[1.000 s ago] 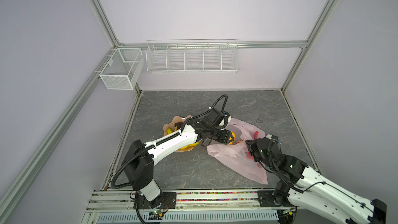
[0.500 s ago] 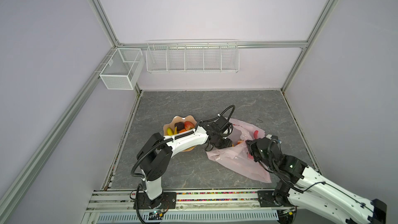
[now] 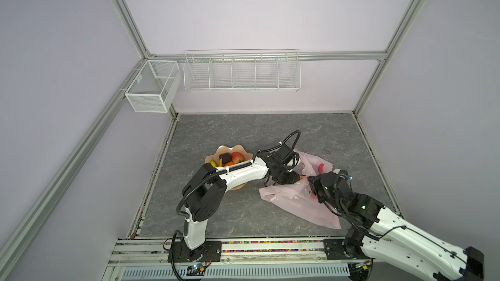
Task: Place the fruits into the plastic bag
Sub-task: 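Lower the yellow pear into the bag and open the left gripper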
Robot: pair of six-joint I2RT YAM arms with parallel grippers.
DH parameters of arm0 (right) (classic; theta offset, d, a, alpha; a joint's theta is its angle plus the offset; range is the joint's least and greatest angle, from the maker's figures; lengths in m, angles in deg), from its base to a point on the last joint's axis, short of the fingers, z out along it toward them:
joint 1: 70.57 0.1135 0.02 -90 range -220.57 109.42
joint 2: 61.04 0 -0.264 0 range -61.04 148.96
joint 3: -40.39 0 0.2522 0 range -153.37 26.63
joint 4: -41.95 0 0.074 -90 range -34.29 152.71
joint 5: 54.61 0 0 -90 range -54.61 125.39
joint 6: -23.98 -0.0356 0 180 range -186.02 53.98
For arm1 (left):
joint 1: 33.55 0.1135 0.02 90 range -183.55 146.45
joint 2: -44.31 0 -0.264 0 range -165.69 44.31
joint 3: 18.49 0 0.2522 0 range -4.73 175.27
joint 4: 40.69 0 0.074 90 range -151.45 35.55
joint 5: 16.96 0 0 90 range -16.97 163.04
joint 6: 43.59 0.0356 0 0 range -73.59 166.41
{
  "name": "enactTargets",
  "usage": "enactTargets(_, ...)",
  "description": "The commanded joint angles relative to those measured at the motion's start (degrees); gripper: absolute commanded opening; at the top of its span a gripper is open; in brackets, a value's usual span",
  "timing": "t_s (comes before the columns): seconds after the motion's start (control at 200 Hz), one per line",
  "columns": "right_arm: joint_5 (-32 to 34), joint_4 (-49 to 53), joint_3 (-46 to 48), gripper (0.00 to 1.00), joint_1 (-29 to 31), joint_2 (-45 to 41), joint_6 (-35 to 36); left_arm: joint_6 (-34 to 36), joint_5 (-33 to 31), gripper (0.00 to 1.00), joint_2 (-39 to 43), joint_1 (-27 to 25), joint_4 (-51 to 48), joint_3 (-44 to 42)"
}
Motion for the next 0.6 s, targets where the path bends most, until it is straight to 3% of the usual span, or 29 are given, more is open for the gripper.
enactTargets(0.0,-1.7,-2.3,0.3,0.06,-0.4,0.3,-3.1,-6.9,6.1,0.13,-2.2,-0.3,9.5,1.1)
enactTargets(0.255,-1.2,-5.4,1.6,0.06,-0.4,0.1,-3.6,-15.8,9.2,0.14,-6.9,-1.9,17.9,2.3)
enactTargets(0.42,-1.3,-6.4,2.2,0.06,-0.3,0.3,-4.0,-18.7,8.1,0.2,-9.0,-3.2,19.5,3.3)
enactTargets(0.49,-1.4,-6.6,2.4,0.06,-0.3,0.4,-4.2,-19.1,7.6,0.29,-9.6,-3.7,19.4,3.9)
enactTargets(0.595,-1.4,-6.5,2.4,0.06,-0.3,0.5,-4.2,-19.8,6.6,0.52,-9.4,-4.1,19.1,3.5)
